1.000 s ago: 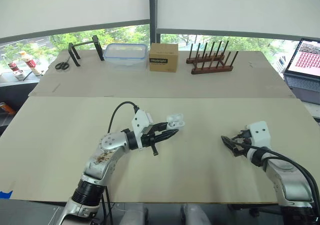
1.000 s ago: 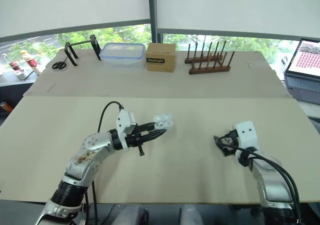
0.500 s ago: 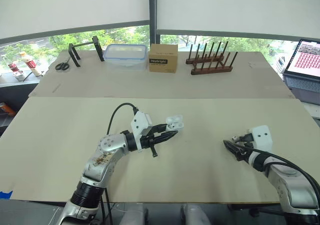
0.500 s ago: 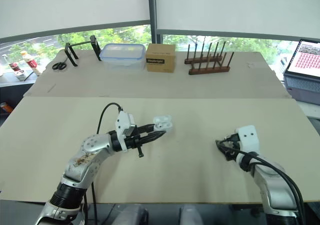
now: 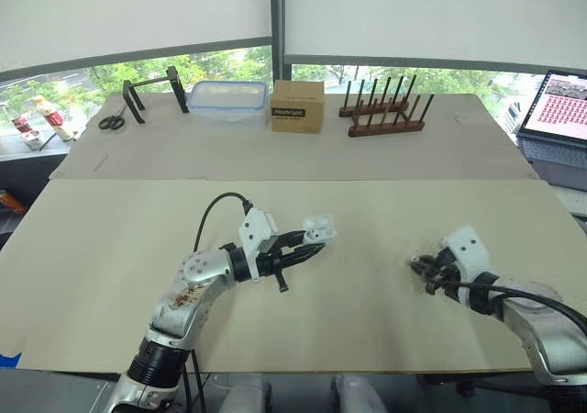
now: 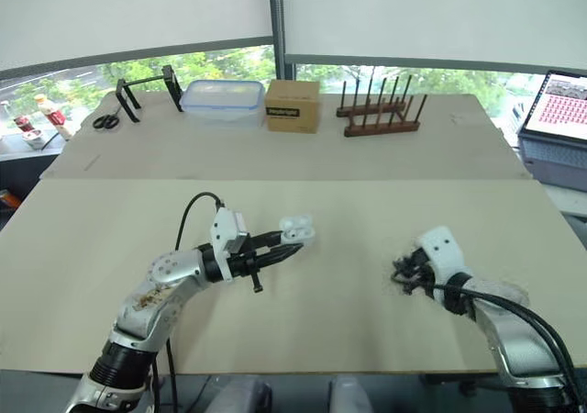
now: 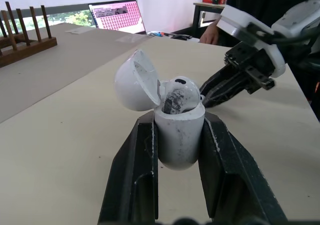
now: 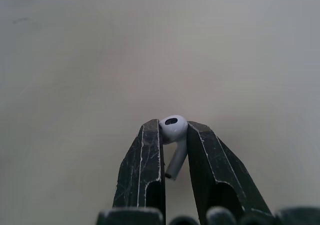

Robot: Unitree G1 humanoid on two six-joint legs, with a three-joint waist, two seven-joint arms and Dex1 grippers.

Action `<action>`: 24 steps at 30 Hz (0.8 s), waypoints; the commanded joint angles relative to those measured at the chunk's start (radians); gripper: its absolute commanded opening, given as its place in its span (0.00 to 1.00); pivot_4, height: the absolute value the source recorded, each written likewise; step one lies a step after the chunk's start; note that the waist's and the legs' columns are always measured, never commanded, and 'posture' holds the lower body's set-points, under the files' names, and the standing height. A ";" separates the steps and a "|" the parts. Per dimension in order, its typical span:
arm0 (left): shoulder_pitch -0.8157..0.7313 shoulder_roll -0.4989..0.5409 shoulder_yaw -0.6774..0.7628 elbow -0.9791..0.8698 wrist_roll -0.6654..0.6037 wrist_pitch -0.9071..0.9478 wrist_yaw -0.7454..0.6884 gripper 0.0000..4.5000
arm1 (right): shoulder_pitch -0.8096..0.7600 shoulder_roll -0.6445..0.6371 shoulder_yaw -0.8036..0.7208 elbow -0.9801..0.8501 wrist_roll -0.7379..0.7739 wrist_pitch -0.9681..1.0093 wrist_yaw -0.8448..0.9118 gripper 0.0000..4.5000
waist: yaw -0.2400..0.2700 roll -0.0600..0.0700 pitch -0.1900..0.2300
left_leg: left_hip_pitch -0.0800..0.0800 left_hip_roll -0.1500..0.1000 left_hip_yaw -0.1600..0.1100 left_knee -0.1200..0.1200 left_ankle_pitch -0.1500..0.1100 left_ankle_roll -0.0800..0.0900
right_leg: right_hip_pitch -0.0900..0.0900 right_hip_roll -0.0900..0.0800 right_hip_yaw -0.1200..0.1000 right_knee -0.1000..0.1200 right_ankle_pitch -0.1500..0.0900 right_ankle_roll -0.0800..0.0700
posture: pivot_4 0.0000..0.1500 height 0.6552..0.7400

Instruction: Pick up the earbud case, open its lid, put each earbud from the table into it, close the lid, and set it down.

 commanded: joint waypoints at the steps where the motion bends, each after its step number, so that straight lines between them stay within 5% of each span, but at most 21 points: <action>1: 0.027 -0.003 -0.007 -0.081 -0.024 0.014 0.015 0.13 | 0.006 -0.135 0.021 -0.053 0.019 -0.168 0.245 0.07 | 0.000 0.001 0.001 | 0.000 0.000 0.000 0.000 0.000 0.000 | 0.000 -0.001 0.000 0.000 0.000 0.000 | 1.00 1.00; 9: 0.075 -0.013 -0.031 -0.122 -0.028 0.026 0.045 0.13 | 0.118 -0.352 0.027 0.154 -0.115 -0.562 0.498 0.07 | 0.006 0.000 0.001 | 0.002 0.000 0.001 0.000 0.000 0.000 | 0.003 -0.001 0.000 -0.002 0.000 0.001 | 1.00 1.00; 24: 0.077 -0.018 -0.050 -0.130 -0.032 0.038 0.060 0.13 | 0.137 -0.349 0.046 0.333 -0.162 -0.660 0.487 0.07 | 0.014 0.000 0.001 | 0.007 0.000 0.001 0.000 0.000 0.000 | 0.007 -0.001 0.001 -0.002 0.000 0.000 | 1.00 1.00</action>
